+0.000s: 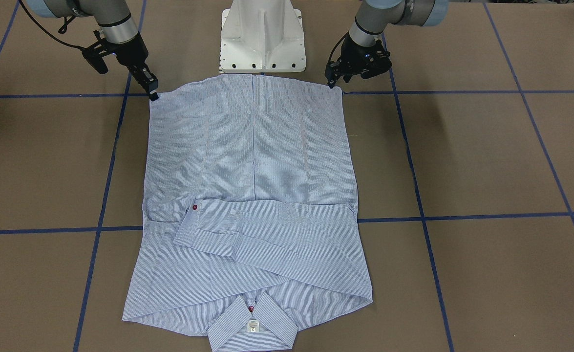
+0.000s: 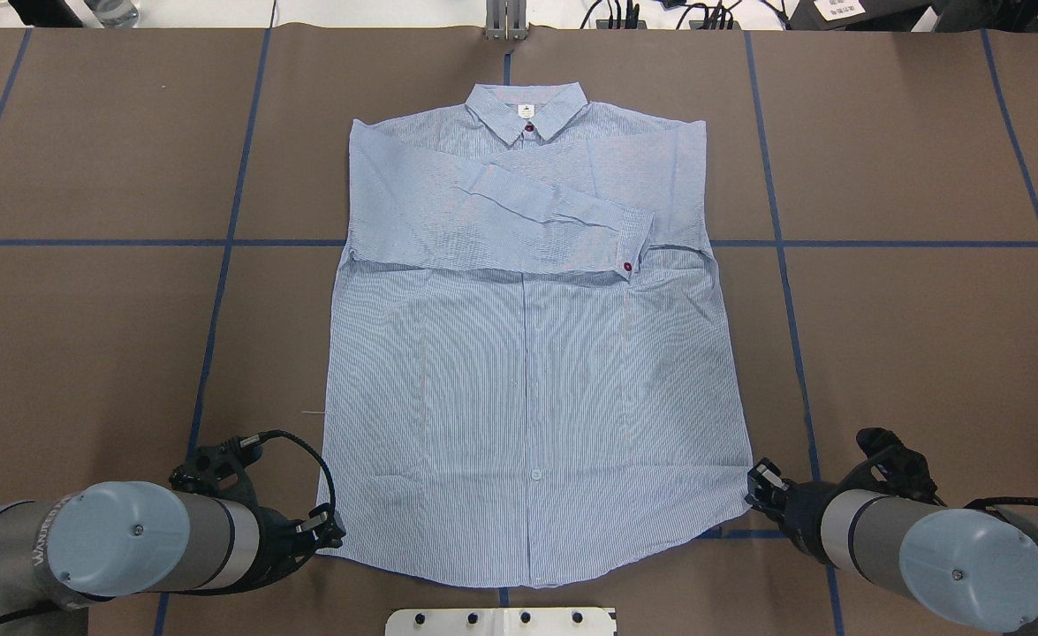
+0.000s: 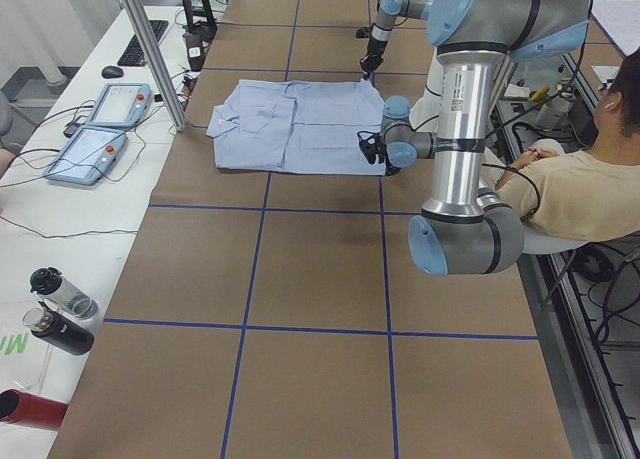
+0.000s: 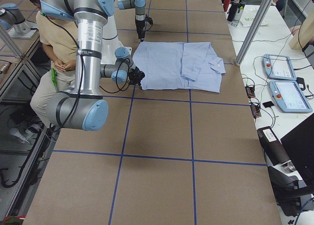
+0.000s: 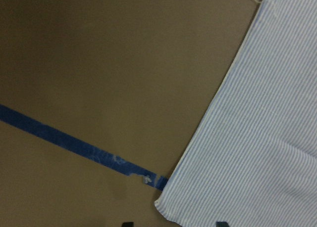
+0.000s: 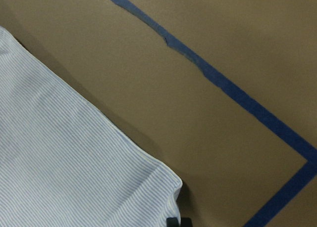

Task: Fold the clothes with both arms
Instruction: 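Position both grippers at the hem corners nearest the robot and grasp them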

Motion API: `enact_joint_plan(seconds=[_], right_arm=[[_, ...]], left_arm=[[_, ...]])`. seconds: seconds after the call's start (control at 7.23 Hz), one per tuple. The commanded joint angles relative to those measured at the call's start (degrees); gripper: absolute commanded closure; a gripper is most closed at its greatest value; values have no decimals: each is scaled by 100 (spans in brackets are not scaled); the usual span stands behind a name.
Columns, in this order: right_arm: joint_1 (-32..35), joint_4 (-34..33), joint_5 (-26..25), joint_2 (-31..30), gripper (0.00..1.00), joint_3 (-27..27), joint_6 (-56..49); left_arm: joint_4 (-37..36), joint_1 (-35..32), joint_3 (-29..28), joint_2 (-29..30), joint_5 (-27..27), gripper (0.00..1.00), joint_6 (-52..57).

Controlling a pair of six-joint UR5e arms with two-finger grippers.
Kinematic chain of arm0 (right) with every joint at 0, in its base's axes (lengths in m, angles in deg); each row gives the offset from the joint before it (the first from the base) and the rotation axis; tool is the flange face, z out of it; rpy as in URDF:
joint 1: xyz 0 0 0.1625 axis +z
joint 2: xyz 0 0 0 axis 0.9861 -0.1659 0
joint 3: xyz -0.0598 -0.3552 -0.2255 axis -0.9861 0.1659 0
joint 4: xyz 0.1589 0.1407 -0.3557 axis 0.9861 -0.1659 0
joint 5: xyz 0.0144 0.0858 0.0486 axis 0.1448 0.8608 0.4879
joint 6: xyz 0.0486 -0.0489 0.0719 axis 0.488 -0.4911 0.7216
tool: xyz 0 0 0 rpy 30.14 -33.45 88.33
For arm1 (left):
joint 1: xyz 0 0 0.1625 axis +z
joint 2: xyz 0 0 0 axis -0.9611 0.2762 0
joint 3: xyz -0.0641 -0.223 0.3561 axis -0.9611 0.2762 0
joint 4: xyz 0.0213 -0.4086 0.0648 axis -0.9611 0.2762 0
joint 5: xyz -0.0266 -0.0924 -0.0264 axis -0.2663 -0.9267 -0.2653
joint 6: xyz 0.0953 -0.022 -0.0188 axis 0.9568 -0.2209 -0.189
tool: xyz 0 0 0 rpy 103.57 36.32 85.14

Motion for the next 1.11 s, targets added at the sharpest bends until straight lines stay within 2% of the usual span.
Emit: enact_joint_plan(seconds=[0.0, 0.55, 0.69, 0.83, 0.97], right_arm=[[0, 0, 0, 0, 100, 0, 0], [0, -9, 0, 0, 100, 0, 0], [0, -9, 0, 0, 100, 0, 0], [0, -17, 0, 0, 100, 0, 0], [0, -17, 0, 0, 100, -9, 0]], left_arm=[[0, 2, -91, 90, 10, 39, 1], [0, 2, -196, 81, 98, 41, 63], [0, 2, -205, 90, 98, 49, 54], [0, 2, -214, 90, 98, 62, 54], [-9, -6, -205, 90, 98, 85, 45]])
